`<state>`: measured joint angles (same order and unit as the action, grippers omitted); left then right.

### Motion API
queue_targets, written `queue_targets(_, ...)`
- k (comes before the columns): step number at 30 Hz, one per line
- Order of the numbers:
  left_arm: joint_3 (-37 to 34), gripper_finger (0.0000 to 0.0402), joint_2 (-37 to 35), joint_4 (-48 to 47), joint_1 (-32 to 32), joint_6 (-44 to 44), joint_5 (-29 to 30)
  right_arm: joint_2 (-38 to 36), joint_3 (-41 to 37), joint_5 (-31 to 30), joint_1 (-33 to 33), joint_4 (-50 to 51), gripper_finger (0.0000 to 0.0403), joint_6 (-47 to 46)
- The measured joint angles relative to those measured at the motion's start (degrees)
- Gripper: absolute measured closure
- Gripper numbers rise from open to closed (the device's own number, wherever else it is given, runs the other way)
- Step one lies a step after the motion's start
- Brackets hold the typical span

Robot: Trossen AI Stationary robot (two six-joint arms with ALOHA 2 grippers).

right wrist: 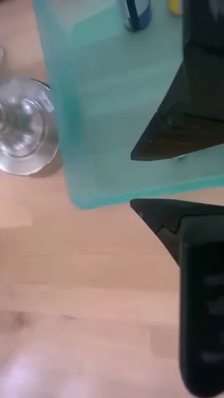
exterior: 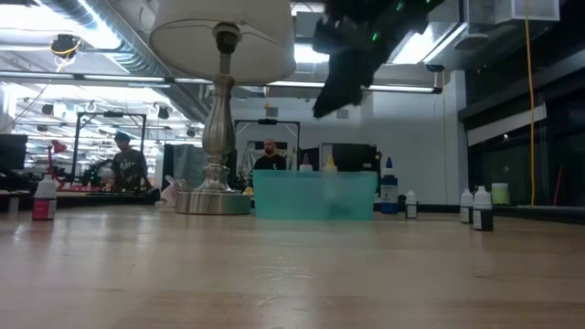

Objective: Pick & Place food coloring
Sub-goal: Put the top left small red food coloring bottle into the green bin

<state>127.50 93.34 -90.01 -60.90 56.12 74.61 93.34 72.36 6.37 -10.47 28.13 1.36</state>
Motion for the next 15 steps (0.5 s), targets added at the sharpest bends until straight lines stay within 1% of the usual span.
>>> queue_targets(3,-7.74,0.0132,-3.77,0.04,-1.53,4.51,0.26,-3.52,0.00,-2.71,3.12,1.54,0.0292,-3.06)
queue_targets(6,-17.81,0.0132,-8.57,0.02,-2.59,11.55,-0.35,-6.99,0.01,-5.25,6.89,1.81,0.0292,-6.77)
queue_targets(10,-32.27,0.0132,-14.35,-0.02,-3.79,25.83,-1.81,-10.64,0.02,-11.39,12.34,1.86,0.0292,-12.36)
queue_targets(12,-38.45,0.0132,-16.29,-0.09,-4.49,33.71,-4.04,-11.87,0.02,-14.77,15.06,1.82,0.0292,-14.87)
queue_targets(15,-45.94,0.0132,-17.01,0.02,-5.03,45.19,-8.36,-12.57,0.02,-18.81,18.83,1.80,0.0292,-18.34)
